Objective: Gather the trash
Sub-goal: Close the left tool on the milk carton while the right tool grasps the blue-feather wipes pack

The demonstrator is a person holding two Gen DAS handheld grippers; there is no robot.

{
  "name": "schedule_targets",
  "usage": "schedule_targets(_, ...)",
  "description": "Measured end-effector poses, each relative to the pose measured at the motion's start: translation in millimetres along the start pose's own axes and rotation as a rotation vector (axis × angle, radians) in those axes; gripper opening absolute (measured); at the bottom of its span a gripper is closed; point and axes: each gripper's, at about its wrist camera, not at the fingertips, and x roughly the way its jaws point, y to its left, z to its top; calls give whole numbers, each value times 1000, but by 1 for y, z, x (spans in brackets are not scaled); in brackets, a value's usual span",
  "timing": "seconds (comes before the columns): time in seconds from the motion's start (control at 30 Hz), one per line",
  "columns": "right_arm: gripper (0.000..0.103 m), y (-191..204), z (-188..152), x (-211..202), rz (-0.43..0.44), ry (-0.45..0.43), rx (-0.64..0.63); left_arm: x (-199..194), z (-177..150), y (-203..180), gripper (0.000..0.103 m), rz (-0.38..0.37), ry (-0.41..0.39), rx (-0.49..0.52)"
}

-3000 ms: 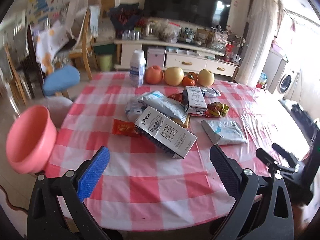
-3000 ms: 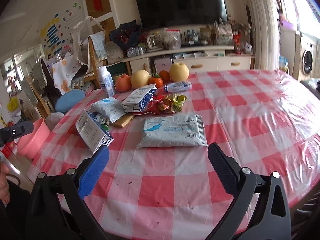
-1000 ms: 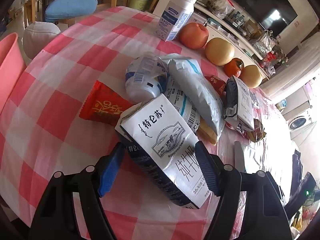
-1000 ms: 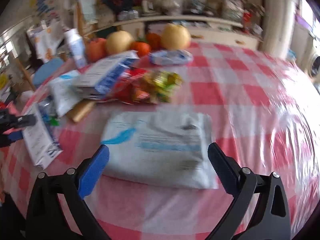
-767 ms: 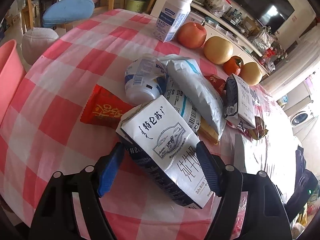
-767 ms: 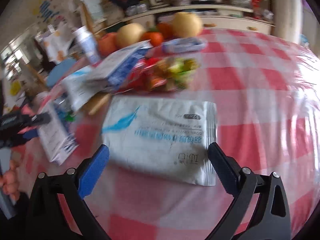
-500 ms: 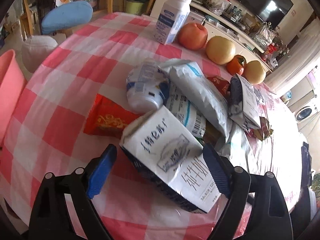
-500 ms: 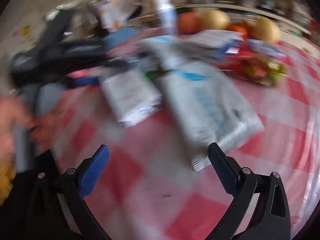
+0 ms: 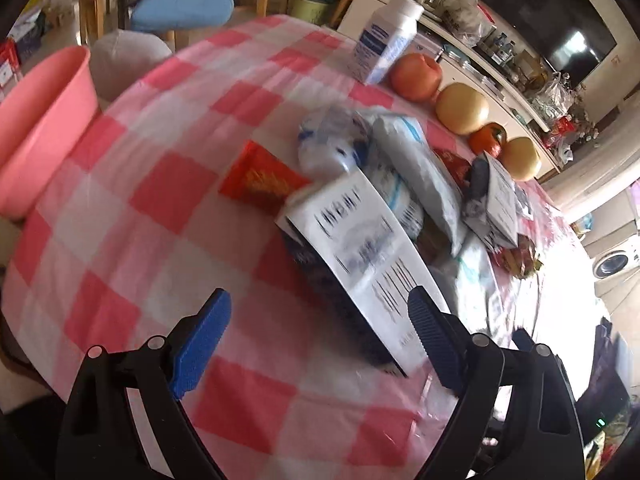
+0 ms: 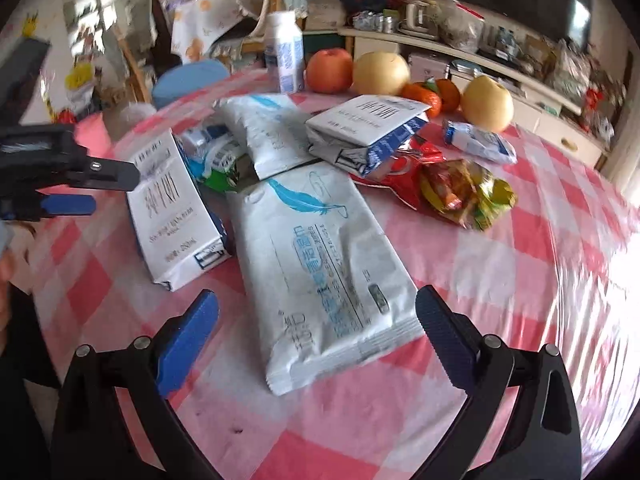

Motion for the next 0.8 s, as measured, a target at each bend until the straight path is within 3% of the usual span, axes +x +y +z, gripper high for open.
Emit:
schedule_targets(0.27,99,-13,14,28,-21,59,5,19,-2,-27,89,31,-9,0)
schedule_targets(0.4,99,-13,14,32,-13,67,0,23,1,-42,85,100,-57,44)
schedule_targets(0.5,99,-10,13,31,-6,65,-3,24,4,-42,84,109,-84,42)
schedule_targets(0.63,89,-10,12,26,10,54,1,21,9,-35,77,90,-117,37)
schedule_targets(0.8,84,-11,8,19,57,46,12,16,16,-22,62,64,-129,41)
